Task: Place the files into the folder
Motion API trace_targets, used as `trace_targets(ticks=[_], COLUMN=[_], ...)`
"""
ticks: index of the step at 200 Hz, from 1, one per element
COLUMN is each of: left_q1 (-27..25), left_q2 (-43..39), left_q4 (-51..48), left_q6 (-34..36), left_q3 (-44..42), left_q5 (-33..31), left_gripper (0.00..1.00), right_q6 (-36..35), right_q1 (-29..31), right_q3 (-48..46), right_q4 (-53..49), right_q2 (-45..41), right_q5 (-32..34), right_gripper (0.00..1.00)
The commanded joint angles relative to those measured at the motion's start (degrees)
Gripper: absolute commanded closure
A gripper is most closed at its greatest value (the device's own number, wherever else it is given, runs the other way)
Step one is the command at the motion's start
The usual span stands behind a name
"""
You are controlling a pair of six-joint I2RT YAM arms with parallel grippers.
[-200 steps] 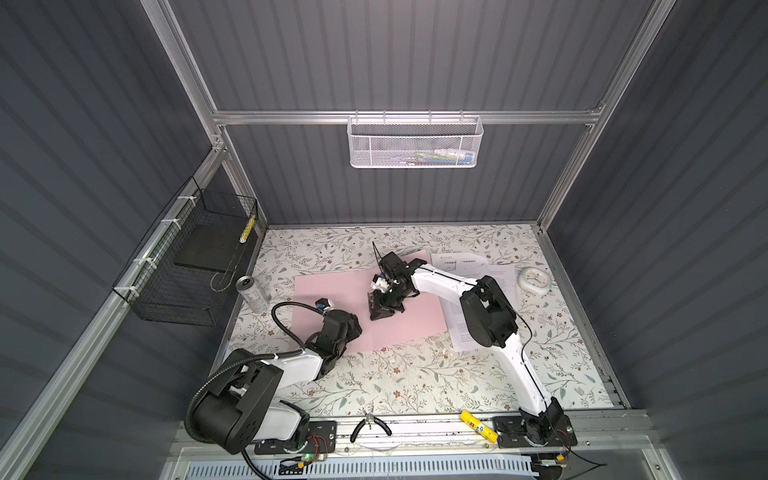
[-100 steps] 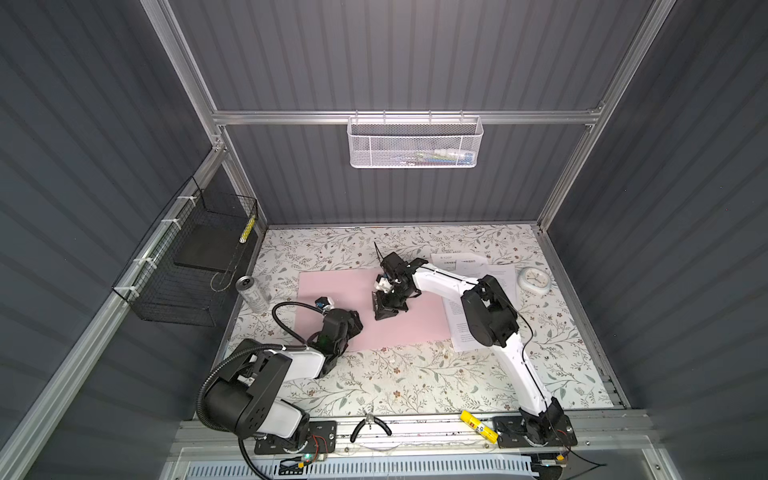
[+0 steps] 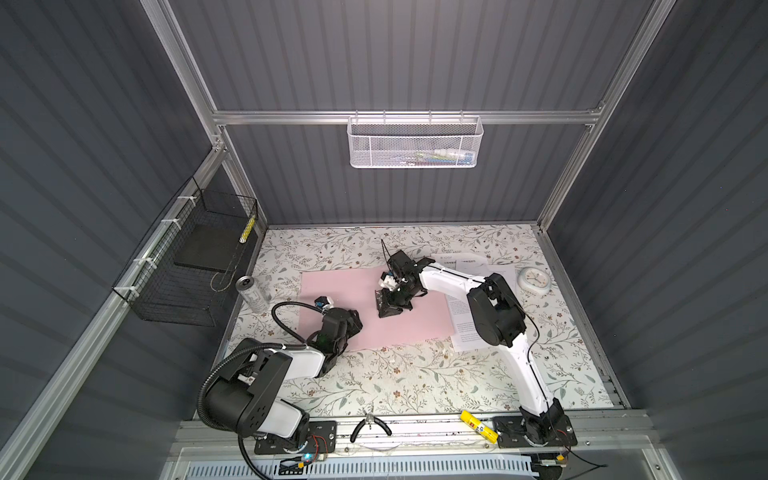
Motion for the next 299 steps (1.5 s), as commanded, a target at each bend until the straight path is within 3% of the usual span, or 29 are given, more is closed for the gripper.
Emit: trace_targets(ticks=[1,61,143,228,293,299], left_q1=[0.64,0.59,0.68,0.7,0.69,0.68], left_q2=[2.83,4.53,5.04,5.74,4.79,4.56], left_q4=[-12.72,-13.03,-12.72,-12.37,-13.17,-13.47], left_q6=[-1.46,-0.59,-0.15,0.12,0.29,0.38], left_q3=[-1.95,-0.88,-0.71,-0.48,-0.42,-0.29], left_q5=[0.9,1.67,2.32,2.86,2.86,2.84], left_gripper=[0.4,0.4,0.42,0.43,0.43,0.43], right_q6=[-0.11,0.23,0.29,4.54,8.89,8.76], right_q1=[-1.1,0.28,0.83,0.68,-0.72,-0.87], right_q3=[0.03,-0.5,4.97,5.3,0.04,-0.04], right_q4=[-4.58,-4.11,-10.73,0.27,6.79,6.29], right_q2=[1.0,3.13,10.06,3.34,0.19,-0.02], right_q5=[4.4,3.71,5.51,-11.59,-15.45,-14.79], right_gripper=[1.0,1.0,1.0,1.0,1.0,0.96])
